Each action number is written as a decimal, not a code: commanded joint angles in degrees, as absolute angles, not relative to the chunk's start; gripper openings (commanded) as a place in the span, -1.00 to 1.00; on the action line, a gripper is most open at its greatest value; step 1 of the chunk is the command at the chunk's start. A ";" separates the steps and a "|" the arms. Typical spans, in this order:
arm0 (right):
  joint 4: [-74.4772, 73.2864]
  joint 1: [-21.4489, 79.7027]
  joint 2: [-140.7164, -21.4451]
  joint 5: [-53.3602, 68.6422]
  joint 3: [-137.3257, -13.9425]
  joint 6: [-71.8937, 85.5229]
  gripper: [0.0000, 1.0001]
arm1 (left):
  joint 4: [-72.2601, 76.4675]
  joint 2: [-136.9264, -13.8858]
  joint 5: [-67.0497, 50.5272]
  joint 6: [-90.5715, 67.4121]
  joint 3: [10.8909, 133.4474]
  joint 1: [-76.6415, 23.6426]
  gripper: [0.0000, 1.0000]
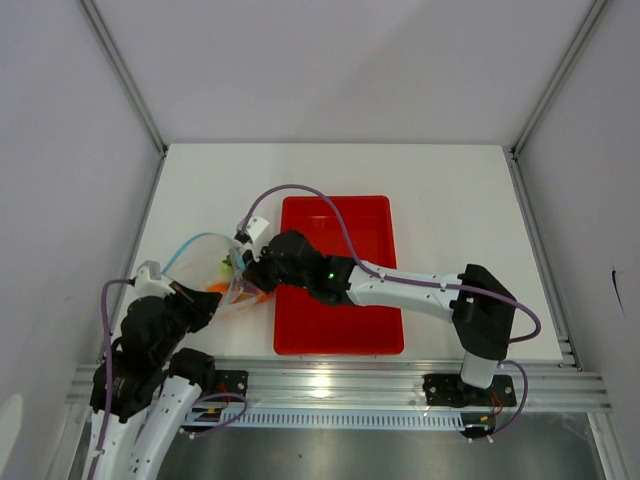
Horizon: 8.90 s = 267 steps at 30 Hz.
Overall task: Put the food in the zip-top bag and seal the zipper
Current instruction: Adjust the zipper food storage bag at the center of the board, then zip the zipper food storage bag at the center of the board.
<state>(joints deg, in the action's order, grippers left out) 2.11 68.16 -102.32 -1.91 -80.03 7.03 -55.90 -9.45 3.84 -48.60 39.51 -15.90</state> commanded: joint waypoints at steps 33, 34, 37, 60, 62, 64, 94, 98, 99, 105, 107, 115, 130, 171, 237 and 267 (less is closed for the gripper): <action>10.37 59.68 -96.85 23.02 -76.28 5.27 0.48 | -54.32 -11.69 3.34 -47.29 46.58 -16.00 -0.98; 9.94 59.76 -97.90 23.46 -77.42 5.19 0.47 | -54.32 -11.69 3.43 -47.20 46.50 -16.00 -0.98; 9.58 60.20 -99.14 23.73 -79.01 5.10 0.41 | -54.32 -11.69 3.08 -47.11 46.49 -16.00 -0.98; -3.06 62.23 -103.19 22.41 -90.52 -1.74 -1.00 | -55.37 -11.51 4.75 -47.72 46.67 -16.00 -0.90; -5.87 62.14 -102.31 21.45 -92.89 -4.55 -1.00 | -55.55 -11.51 5.01 -47.72 46.84 -16.00 -0.89; -10.71 62.05 -101.69 21.36 -96.67 -6.76 -1.00 | -55.81 -11.51 5.36 -47.81 46.93 -16.00 -0.89; -37.96 63.46 -107.21 32.09 -114.50 -18.55 -1.00 | -61.35 -13.10 35.34 -41.31 64.07 -16.08 -0.79; -38.50 64.42 -111.35 29.89 -119.96 -18.46 -1.00 | -56.02 -12.74 22.36 -34.12 64.95 -16.17 -0.40; -38.50 64.42 -112.05 29.80 -120.93 -18.54 -1.00 | -54.42 -12.92 18.41 -32.10 63.56 -16.17 -0.26; -47.36 65.13 -120.31 32.16 -135.86 -19.60 -1.00 | -50.44 -18.36 -5.27 -22.15 58.44 -16.17 0.66; -49.13 65.56 -120.59 32.69 -137.90 -20.56 -1.00 | -51.59 -18.29 -4.40 -22.06 58.45 -16.08 0.71; -46.76 62.58 -122.42 30.14 -135.53 -17.50 -1.00 | -49.49 -14.68 -4.56 -21.80 59.50 -16.26 0.68; -43.50 58.27 -119.45 40.08 -119.62 -11.95 -1.00 | -49.92 -17.57 -8.86 -16.97 53.96 -16.17 0.61; -50.45 54.85 -114.17 45.70 -125.60 -14.77 -1.00 | -54.84 -32.08 -14.24 -14.41 55.63 -16.26 -0.15; 33.83 56.25 -104.15 36.48 -71.11 18.01 0.07 | -52.21 -31.90 -12.92 -17.23 55.11 -16.17 -0.99; 28.83 55.72 -104.15 41.83 -73.29 20.21 -1.00 | -43.34 -29.26 -12.38 -13.81 60.20 -16.17 0.46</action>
<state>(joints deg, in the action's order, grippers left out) 30.46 56.01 -104.81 38.61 -70.17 20.53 -49.54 -27.27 -9.13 -16.10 58.74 -16.01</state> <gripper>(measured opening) 0.003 0.725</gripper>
